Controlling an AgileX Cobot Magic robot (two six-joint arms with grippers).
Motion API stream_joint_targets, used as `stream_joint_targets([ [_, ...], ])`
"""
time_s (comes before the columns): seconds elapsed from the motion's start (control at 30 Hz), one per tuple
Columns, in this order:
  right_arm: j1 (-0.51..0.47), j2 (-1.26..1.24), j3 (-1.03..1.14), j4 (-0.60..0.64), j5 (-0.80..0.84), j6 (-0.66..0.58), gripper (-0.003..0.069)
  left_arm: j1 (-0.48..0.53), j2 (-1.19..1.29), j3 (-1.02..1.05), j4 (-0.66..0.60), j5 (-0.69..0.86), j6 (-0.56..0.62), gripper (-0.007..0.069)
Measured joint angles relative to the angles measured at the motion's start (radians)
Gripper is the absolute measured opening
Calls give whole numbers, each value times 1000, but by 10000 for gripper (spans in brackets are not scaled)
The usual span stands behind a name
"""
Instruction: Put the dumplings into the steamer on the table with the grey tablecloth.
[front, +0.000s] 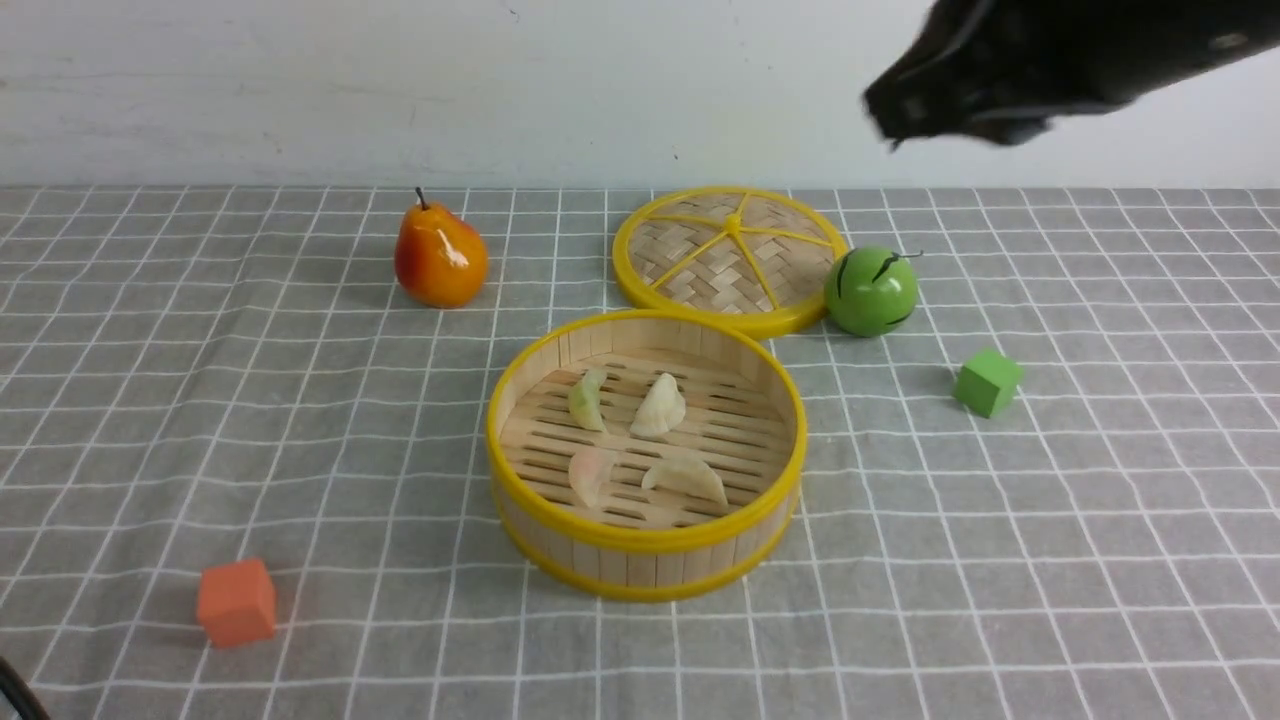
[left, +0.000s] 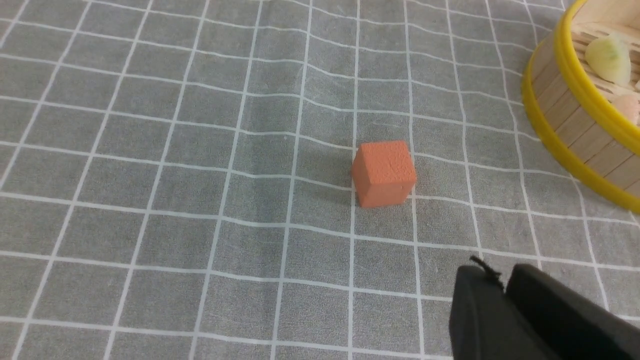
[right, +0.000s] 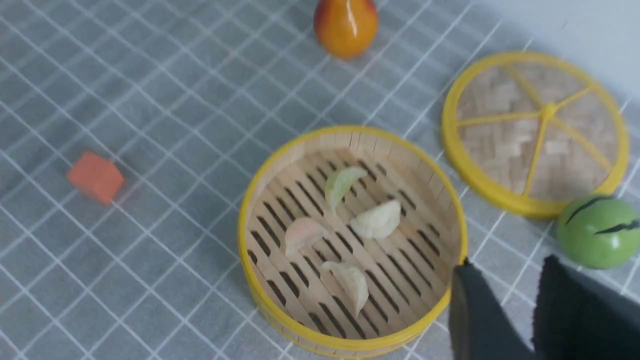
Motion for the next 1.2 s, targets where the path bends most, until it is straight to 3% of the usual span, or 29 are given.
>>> stream_joint_targets([
  [0.13,0,-188,219,0,-130,0,-14,0,0,0,0,1,0,79],
  [0.37,0,-444,789,-3,-602,0,-19,0,0,0,0,1,0,82],
  [0.5,0,-520,1084,-3,-770,0,-19,0,0,0,0,1,0,82],
  [0.67,0,-562,1315,-3,-817,0,-15,0,0,0,0,2,0,82],
  [0.9,-27,-707,1573,58,-1033,-7,-15,0,0,0,1,4,0,82],
  [1.07,-129,-911,1586,106,-1057,-108,-12,0,-2,0,1,7,0,88],
  [1.2,-259,-1131,1586,88,-906,-108,-12,0,-3,0,1,7,0,91],
])
